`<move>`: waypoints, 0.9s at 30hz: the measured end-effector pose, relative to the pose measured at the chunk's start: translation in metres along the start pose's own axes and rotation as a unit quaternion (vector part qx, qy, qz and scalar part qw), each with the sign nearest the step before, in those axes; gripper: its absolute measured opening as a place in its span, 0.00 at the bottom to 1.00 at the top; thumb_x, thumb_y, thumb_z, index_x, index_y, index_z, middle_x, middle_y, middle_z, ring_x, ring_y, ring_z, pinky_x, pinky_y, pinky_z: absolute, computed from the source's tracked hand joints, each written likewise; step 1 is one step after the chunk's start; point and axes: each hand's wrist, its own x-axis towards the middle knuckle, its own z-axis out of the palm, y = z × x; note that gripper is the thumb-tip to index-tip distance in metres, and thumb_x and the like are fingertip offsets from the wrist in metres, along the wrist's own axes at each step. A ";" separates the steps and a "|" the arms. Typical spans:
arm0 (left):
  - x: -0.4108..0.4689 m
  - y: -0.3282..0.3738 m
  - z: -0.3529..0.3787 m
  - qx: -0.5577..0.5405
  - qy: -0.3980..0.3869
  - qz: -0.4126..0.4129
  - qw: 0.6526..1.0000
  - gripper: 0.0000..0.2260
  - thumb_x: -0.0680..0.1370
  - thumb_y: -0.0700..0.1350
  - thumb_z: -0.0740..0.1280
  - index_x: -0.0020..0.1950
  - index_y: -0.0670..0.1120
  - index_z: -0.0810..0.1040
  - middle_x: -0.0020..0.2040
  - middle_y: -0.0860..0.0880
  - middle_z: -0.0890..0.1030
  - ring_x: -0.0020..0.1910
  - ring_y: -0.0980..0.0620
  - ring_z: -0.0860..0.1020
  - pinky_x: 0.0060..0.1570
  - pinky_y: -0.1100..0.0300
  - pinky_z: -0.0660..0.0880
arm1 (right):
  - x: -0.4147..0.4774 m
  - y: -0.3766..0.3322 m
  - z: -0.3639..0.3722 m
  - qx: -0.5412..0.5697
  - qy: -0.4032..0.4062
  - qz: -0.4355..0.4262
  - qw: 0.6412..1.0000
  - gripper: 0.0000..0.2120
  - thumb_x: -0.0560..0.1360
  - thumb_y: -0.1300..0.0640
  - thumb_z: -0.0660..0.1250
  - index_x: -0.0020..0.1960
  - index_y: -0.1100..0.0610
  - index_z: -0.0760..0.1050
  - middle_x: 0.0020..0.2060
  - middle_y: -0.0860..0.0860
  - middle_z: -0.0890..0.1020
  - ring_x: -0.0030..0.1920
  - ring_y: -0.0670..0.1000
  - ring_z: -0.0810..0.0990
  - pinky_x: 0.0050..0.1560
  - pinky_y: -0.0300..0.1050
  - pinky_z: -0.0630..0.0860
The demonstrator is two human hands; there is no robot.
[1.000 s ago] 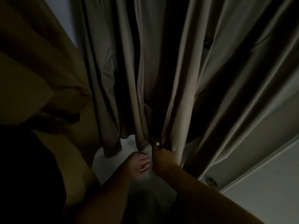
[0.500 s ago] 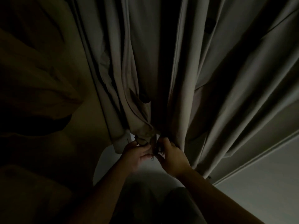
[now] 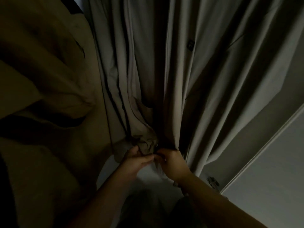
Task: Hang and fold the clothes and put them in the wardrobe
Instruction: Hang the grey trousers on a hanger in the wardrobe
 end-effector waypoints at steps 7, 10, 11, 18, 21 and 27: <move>0.006 0.001 -0.007 0.092 0.061 -0.031 0.993 0.18 0.75 0.28 0.70 0.58 0.46 0.79 0.56 0.44 0.82 0.50 0.48 0.82 0.37 0.63 0.81 | 0.007 -0.006 0.022 -0.036 -0.017 0.075 0.996 0.09 0.82 0.52 0.64 0.50 0.50 0.83 0.47 0.46 0.83 0.42 0.39 0.74 0.45 0.24 0.67; 0.008 -0.001 -0.013 0.164 0.067 -0.034 0.984 0.21 0.74 0.31 0.73 0.65 0.43 0.77 0.53 0.47 0.82 0.48 0.50 0.82 0.37 0.65 0.80 | 0.013 -0.009 0.029 -0.059 -0.029 0.082 0.994 0.10 0.83 0.53 0.63 0.49 0.49 0.82 0.45 0.44 0.80 0.44 0.40 0.74 0.50 0.29 0.69; 0.008 -0.001 -0.014 0.200 0.069 -0.034 0.977 0.21 0.74 0.32 0.73 0.66 0.43 0.77 0.51 0.48 0.83 0.45 0.53 0.82 0.36 0.67 0.79 | 0.015 -0.011 0.032 -0.072 -0.040 0.075 0.994 0.09 0.83 0.53 0.62 0.50 0.49 0.82 0.47 0.44 0.80 0.46 0.41 0.76 0.54 0.32 0.71; 0.016 0.016 -0.018 0.179 0.085 -0.043 0.979 0.21 0.77 0.30 0.69 0.68 0.43 0.75 0.62 0.40 0.80 0.59 0.40 0.79 0.54 0.50 0.79 | 0.033 -0.036 0.034 -0.068 0.031 0.119 0.990 0.07 0.83 0.57 0.62 0.56 0.52 0.78 0.54 0.49 0.80 0.53 0.48 0.81 0.57 0.40 0.77; 0.018 0.017 -0.019 0.146 0.089 -0.058 0.984 0.18 0.76 0.29 0.69 0.64 0.44 0.78 0.55 0.44 0.82 0.51 0.46 0.81 0.42 0.57 0.79 | 0.033 -0.039 0.034 -0.077 0.021 0.124 0.989 0.07 0.83 0.58 0.62 0.58 0.53 0.77 0.56 0.50 0.79 0.55 0.49 0.80 0.60 0.41 0.75; 0.015 -0.004 -0.029 0.061 0.128 -0.149 0.979 0.12 0.78 0.30 0.65 0.55 0.46 0.76 0.47 0.44 0.80 0.45 0.47 0.80 0.43 0.55 0.78 | 0.029 -0.046 0.049 -0.150 -0.061 0.183 0.970 0.15 0.80 0.56 0.65 0.66 0.50 0.72 0.66 0.50 0.72 0.64 0.51 0.75 0.69 0.52 0.72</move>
